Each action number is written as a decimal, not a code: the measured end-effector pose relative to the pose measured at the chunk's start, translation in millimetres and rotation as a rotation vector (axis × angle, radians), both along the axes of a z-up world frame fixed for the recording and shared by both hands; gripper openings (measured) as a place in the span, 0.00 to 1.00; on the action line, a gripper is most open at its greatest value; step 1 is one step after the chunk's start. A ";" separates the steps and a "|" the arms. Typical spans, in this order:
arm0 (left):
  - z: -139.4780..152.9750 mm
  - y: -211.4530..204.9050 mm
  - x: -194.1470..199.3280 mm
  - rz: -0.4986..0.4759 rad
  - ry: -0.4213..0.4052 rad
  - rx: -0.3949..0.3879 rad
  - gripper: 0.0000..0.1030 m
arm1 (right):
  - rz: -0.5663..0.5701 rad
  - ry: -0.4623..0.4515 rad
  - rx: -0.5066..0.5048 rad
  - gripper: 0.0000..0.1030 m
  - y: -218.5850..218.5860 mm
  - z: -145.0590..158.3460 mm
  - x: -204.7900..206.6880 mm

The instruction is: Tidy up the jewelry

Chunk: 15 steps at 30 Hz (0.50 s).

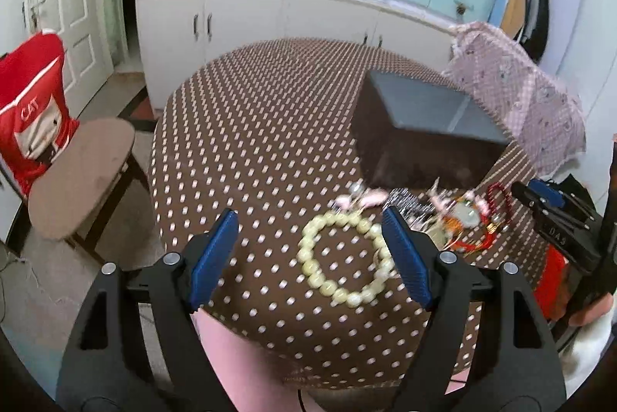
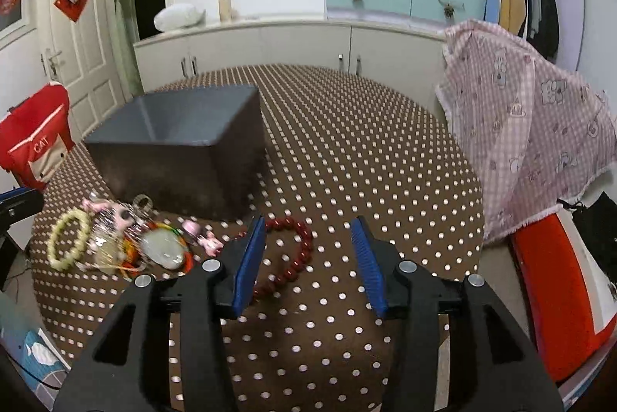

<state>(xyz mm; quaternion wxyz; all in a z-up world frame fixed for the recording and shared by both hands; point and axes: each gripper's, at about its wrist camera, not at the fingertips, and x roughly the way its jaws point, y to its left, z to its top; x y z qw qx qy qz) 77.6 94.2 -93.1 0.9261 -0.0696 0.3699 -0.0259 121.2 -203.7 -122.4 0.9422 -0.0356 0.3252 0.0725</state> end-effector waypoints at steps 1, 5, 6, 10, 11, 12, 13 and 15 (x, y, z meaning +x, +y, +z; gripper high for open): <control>-6.1 0.7 1.5 0.002 0.017 0.001 0.74 | -0.002 0.007 -0.007 0.42 0.2 -3.0 1.4; -27.8 -4.0 11.5 -0.009 0.091 0.049 0.65 | 0.019 0.009 -0.041 0.41 7.0 -16.5 4.1; -28.5 -7.2 9.8 -0.008 0.073 0.093 0.57 | 0.039 0.008 -0.028 0.33 7.5 -16.5 2.6; -24.1 -15.3 7.3 -0.042 0.079 0.141 0.10 | 0.050 0.006 -0.055 0.06 11.1 -14.8 0.1; -22.6 -14.4 8.7 -0.039 0.082 0.141 0.09 | 0.046 0.006 -0.050 0.06 10.5 -14.3 -0.4; -21.8 -14.3 9.6 -0.041 0.081 0.140 0.09 | 0.043 0.005 -0.037 0.06 8.9 -12.8 -1.4; -20.8 -14.9 10.6 -0.046 0.078 0.152 0.09 | 0.040 0.000 -0.029 0.06 7.5 -11.2 -2.6; -17.3 -14.0 13.3 -0.049 0.079 0.147 0.09 | 0.035 -0.009 -0.021 0.06 5.7 -6.8 -3.0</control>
